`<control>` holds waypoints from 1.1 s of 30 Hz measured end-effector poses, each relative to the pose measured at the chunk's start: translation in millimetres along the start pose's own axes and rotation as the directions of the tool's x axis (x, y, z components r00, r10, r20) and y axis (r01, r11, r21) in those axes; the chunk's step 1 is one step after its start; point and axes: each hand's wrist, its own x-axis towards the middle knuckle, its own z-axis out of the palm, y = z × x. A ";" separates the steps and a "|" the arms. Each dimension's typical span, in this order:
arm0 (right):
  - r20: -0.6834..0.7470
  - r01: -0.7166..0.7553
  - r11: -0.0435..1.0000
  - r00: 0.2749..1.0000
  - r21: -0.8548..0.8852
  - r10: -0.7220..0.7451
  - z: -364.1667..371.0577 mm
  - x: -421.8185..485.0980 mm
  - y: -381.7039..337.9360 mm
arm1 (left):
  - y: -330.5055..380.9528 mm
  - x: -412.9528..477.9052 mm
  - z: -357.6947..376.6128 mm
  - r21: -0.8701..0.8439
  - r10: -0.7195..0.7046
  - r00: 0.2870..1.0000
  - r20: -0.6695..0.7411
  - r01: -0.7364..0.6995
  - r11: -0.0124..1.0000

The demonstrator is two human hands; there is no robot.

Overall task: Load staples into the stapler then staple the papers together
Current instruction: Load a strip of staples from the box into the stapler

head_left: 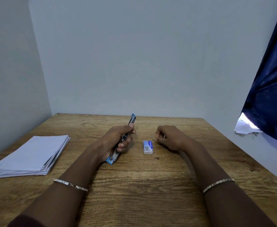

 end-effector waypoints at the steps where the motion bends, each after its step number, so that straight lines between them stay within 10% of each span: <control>1: 0.004 -0.002 1.000 1.000 0.000 0.002 -1.2 -0.3 0.3 | -0.2 -0.1 -0.1 0.011 0.010 1.000 0.004 -0.010 1.000; 9: -0.167 0.064 0.991 0.985 0.121 -0.043 -22.4 -9.6 -11.8 | -0.5 -1.8 -1.2 0.007 0.016 1.000 0.001 -0.016 1.000; 18: 0.235 0.026 0.998 0.971 0.061 -0.039 -18.1 -14.8 -28.6 | 0.8 -4.6 2.9 -0.070 0.000 1.000 -0.023 -0.002 0.998; 33: -0.256 0.310 0.877 0.940 0.367 -0.225 -8.3 -11.5 -53.7 | -3.7 0.6 -8.8 -0.223 0.080 0.996 0.047 -0.067 0.972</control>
